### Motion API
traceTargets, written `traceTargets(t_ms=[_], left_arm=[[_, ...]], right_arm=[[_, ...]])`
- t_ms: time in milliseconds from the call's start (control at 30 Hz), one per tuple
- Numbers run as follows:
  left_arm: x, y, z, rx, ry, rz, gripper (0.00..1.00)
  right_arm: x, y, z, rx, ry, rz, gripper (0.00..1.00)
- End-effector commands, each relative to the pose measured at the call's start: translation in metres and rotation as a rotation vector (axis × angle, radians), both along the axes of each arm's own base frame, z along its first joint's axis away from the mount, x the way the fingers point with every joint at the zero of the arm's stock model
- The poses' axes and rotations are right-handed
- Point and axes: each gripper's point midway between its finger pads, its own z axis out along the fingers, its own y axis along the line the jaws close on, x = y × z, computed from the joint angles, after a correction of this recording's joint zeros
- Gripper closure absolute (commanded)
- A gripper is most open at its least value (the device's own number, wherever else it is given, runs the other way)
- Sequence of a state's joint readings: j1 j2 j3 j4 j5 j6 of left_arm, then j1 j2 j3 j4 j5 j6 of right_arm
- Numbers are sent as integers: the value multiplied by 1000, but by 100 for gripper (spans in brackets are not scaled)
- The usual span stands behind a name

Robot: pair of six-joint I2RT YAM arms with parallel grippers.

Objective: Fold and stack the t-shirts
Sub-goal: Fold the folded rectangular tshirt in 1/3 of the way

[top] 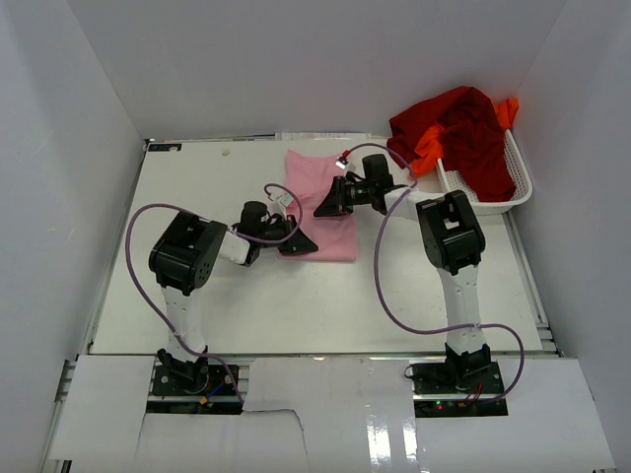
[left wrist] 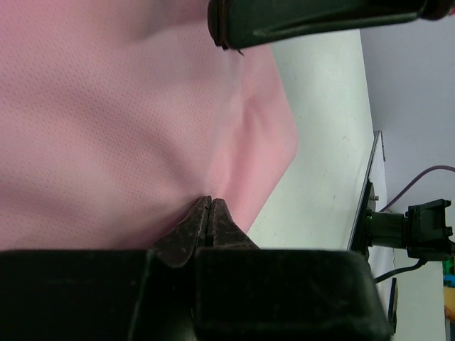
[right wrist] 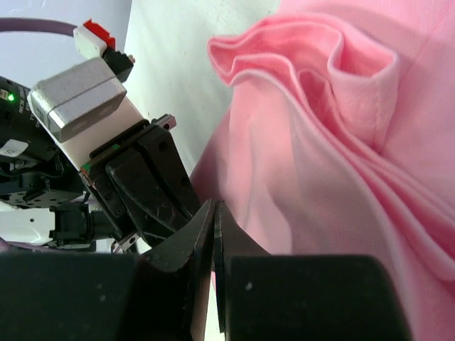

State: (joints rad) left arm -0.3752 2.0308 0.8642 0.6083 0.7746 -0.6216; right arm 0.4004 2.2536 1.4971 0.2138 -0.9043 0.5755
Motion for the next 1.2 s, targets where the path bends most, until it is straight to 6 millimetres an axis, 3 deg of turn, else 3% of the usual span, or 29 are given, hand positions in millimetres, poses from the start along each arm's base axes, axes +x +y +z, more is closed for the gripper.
traceTargets(t_ms=[0,200,400,1167], left_arm=[[-14,3,-4,19,2,-9,100],[-28,7,-19,17,42,-8,100],[-36,9,-21,18,52,-10,100],[-94,13,-4,10,69,-38,100]], right_arm=[[8,7,12,44,-61,26,92],[7,12,2,35,-49,36,92],[-3,19,-1,20,-47,49,92],[29,27,-38,-60,-70,20,92]])
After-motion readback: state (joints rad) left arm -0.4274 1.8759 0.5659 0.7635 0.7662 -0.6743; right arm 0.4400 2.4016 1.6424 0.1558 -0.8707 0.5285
